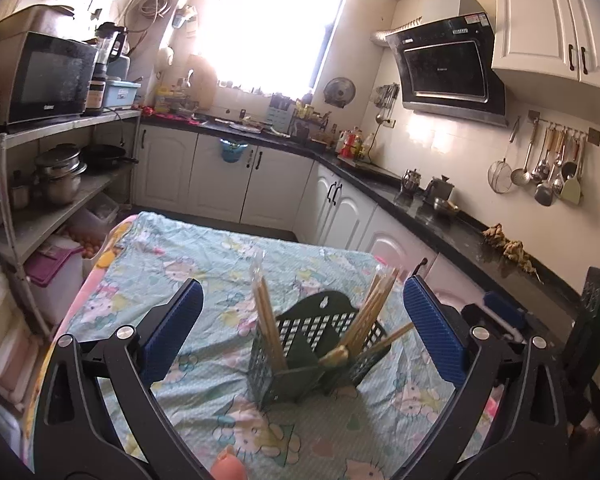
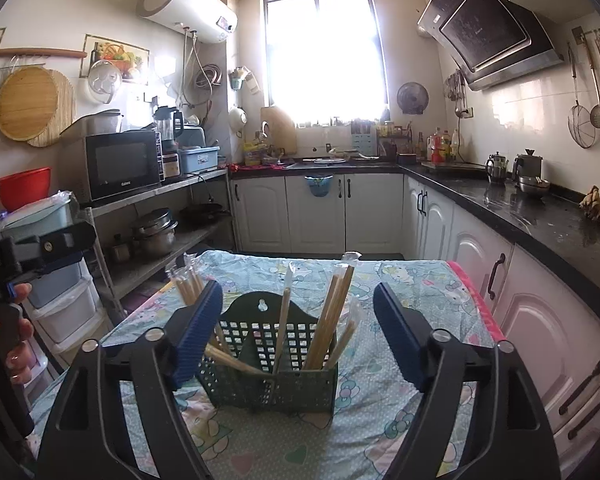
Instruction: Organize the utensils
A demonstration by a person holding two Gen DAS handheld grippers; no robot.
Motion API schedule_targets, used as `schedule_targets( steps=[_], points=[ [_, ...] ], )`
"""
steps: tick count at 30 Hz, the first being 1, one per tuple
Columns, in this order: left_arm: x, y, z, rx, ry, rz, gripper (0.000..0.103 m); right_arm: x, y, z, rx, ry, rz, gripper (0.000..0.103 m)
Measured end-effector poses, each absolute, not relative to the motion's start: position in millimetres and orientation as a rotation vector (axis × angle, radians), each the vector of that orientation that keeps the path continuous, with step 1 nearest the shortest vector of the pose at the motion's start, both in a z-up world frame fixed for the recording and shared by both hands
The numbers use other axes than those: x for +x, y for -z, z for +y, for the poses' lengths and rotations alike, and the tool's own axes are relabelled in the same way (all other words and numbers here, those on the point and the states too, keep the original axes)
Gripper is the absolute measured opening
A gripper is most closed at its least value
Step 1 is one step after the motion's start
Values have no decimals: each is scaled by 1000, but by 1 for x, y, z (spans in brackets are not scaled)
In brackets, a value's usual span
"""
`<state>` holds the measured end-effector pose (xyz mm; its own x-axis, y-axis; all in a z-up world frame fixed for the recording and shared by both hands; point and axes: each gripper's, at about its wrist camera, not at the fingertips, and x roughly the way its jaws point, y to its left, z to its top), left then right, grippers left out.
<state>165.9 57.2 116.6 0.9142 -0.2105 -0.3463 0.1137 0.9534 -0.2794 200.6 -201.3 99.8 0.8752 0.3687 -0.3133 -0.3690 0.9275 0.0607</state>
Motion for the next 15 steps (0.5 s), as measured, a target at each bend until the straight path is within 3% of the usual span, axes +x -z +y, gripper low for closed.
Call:
schedule_targets(
  steps=[7, 15],
  points=[
    [146, -99, 59, -244, 157, 431, 93, 171, -90, -201, -23, -376, 323, 94],
    [127, -69, 58, -205, 129, 494, 93, 151, -52, -195, -56, -361, 413, 95]
  ],
)
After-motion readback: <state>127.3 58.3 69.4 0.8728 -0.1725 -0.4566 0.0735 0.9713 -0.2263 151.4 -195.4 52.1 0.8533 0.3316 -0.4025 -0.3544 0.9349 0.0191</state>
